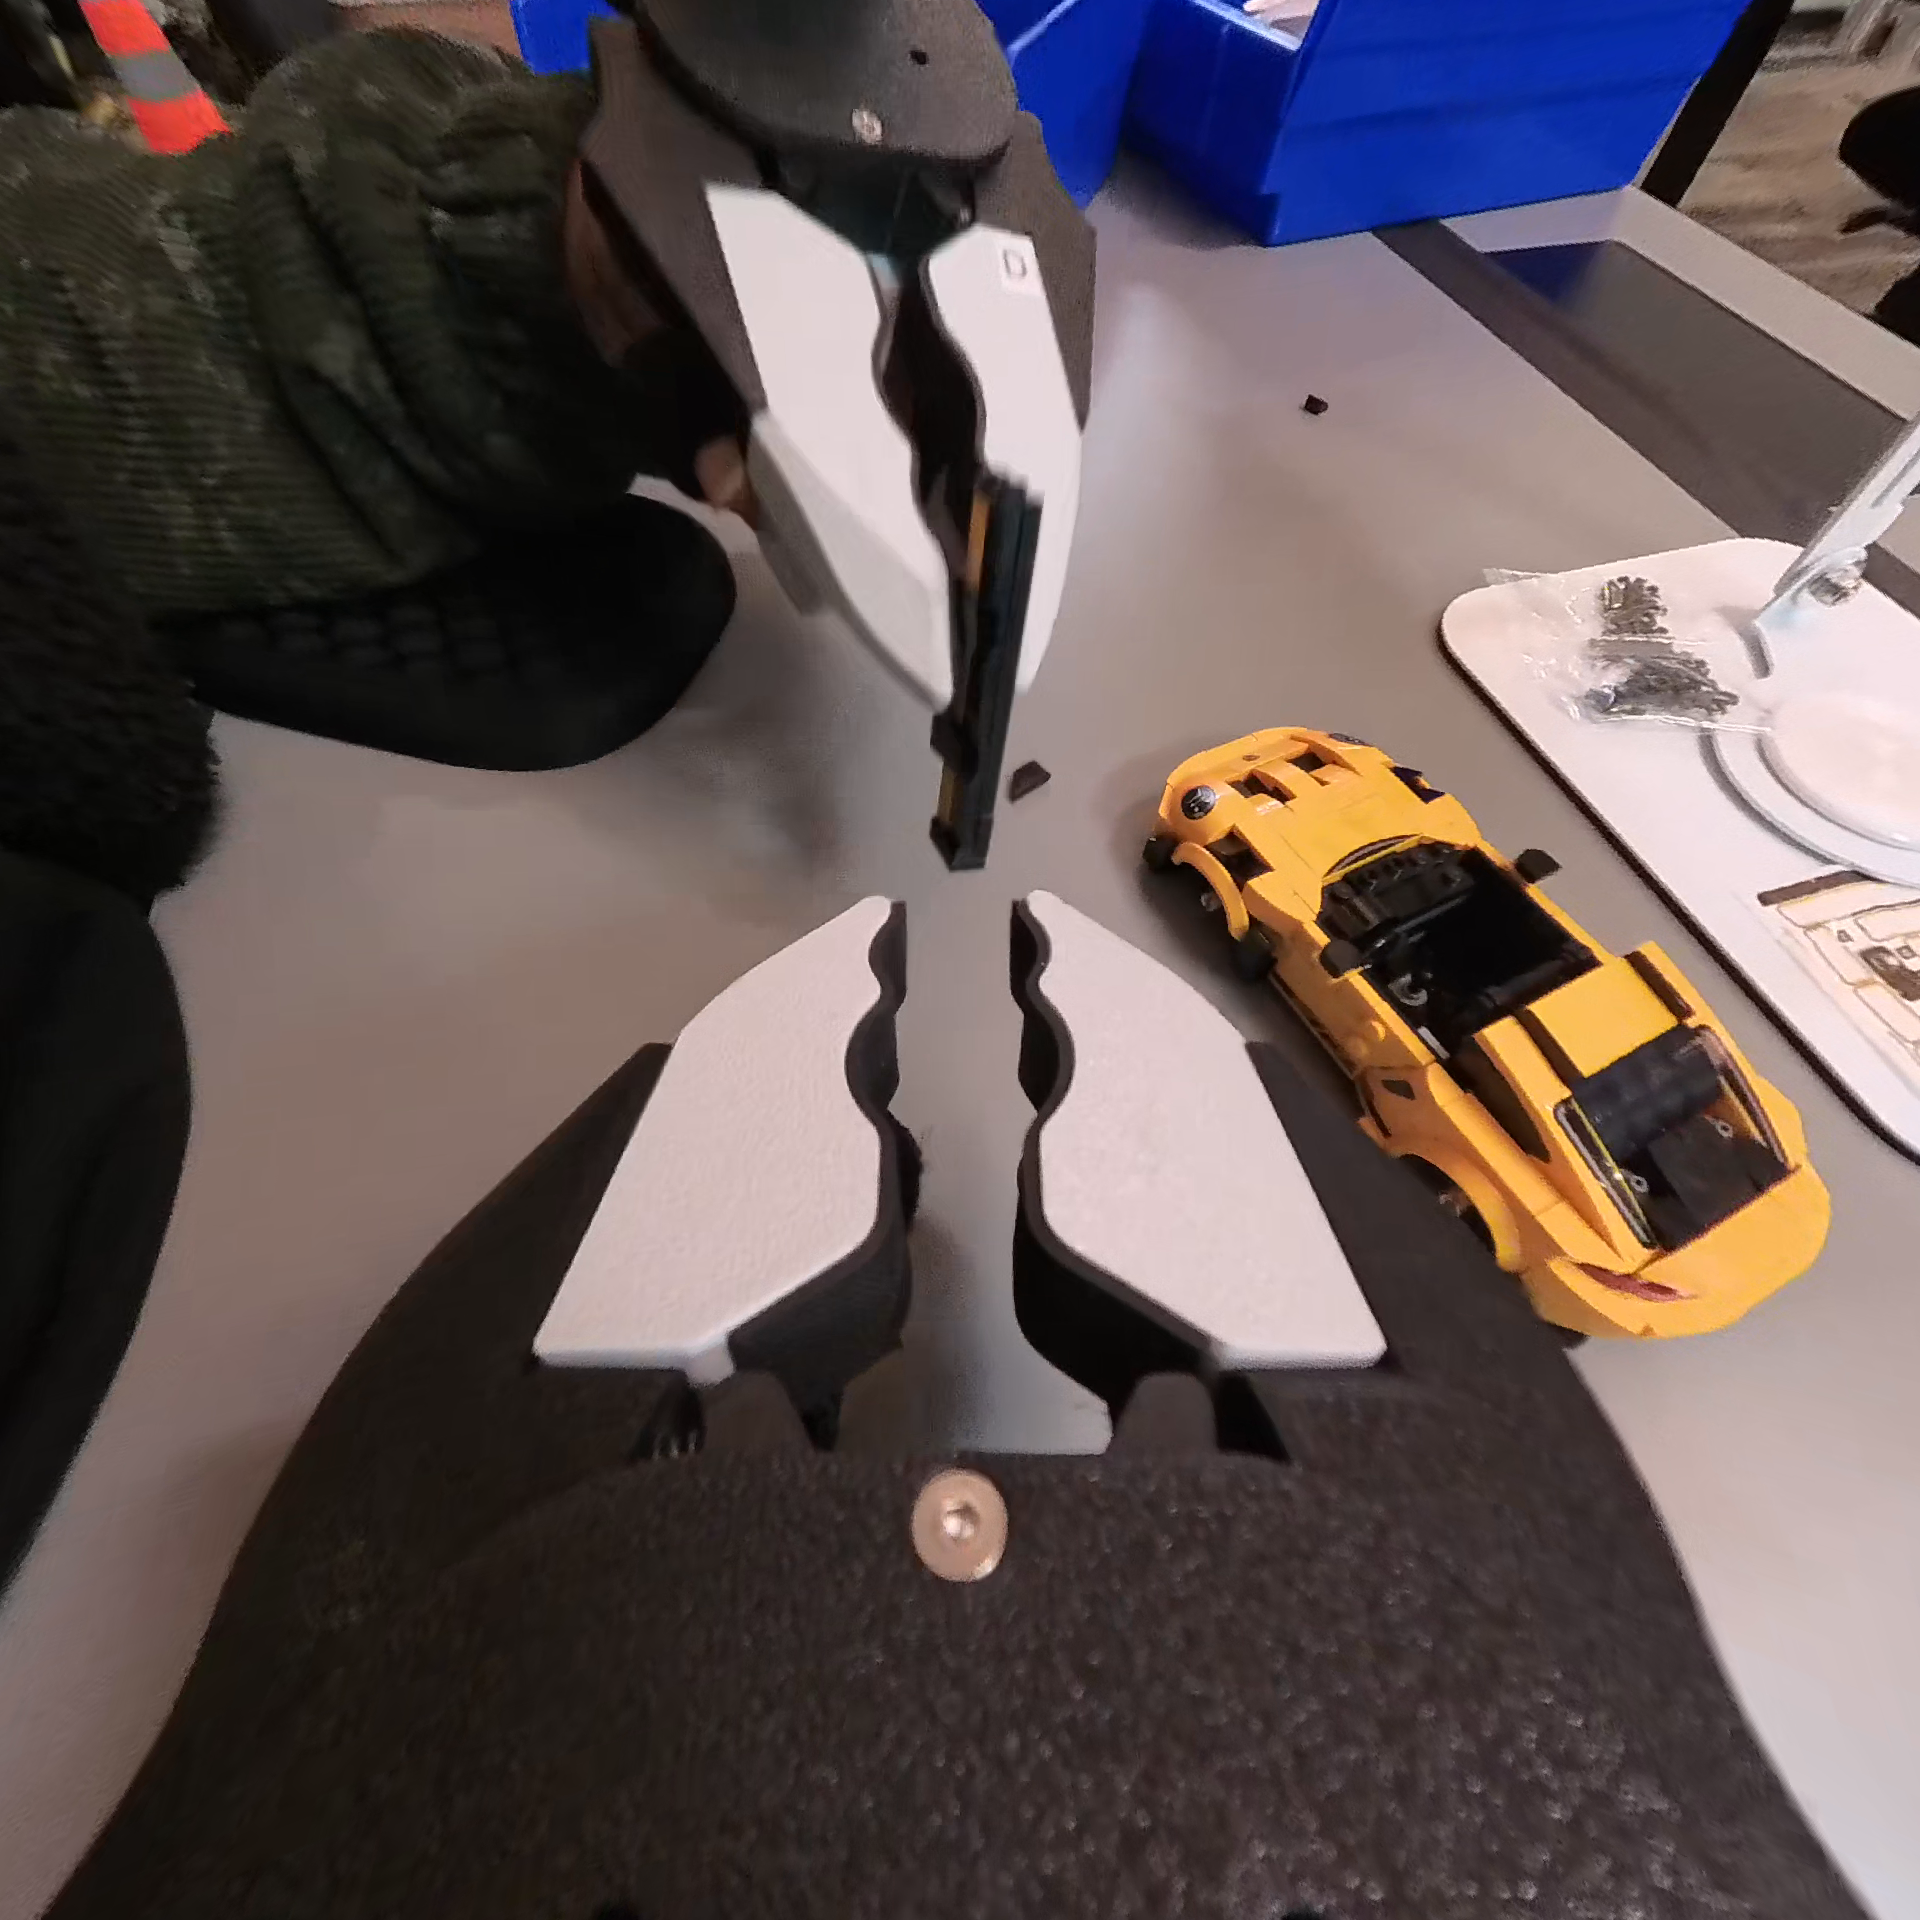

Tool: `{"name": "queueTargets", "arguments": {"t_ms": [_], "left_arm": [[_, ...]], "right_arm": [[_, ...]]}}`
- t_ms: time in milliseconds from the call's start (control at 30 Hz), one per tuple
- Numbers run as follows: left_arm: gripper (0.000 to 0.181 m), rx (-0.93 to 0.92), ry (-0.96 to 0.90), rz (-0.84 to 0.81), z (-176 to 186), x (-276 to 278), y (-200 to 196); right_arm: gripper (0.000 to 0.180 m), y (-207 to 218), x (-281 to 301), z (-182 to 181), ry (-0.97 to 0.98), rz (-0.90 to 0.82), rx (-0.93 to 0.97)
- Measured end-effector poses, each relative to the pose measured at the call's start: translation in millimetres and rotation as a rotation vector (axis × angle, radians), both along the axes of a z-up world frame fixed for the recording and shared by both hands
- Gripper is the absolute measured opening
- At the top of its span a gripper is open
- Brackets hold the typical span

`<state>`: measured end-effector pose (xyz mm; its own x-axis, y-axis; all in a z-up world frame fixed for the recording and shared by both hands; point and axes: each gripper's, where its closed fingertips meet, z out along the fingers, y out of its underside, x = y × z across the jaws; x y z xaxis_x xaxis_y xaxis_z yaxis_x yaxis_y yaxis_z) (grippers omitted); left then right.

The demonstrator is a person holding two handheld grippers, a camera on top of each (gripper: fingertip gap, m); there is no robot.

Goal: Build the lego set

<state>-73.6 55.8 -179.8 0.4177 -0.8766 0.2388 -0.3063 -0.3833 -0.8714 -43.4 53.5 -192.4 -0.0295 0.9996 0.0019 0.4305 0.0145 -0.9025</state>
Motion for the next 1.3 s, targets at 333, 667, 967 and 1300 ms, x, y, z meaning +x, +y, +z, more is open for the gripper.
{"name": "queueTargets", "arguments": {"t_ms": [333,667,967,1300], "left_arm": [[0.01,-0.136,-0.584,0.059,59.1,22.5,11.8],[0.03,-0.015,-0.301,-0.093,40.2,28.7,-15.0],[0.01,-0.255,0.03,-0.147,-31.4,48.6,-34.9],[0.01,-0.57,-0.109,0.007,-37.0,40.8,-15.4]], "right_arm": [[0.021,5.9,-3.1,52.6,0.254,-0.07,-0.222],[0.008,-18.1,34.2,20.3,-0.17,0.279,-0.409],[0.008,-11.3,34.7,-12.7,-0.312,0.351,-0.463],[0.039,4.1,13.6,-20.6,-0.309,0.189,0.612]]}}
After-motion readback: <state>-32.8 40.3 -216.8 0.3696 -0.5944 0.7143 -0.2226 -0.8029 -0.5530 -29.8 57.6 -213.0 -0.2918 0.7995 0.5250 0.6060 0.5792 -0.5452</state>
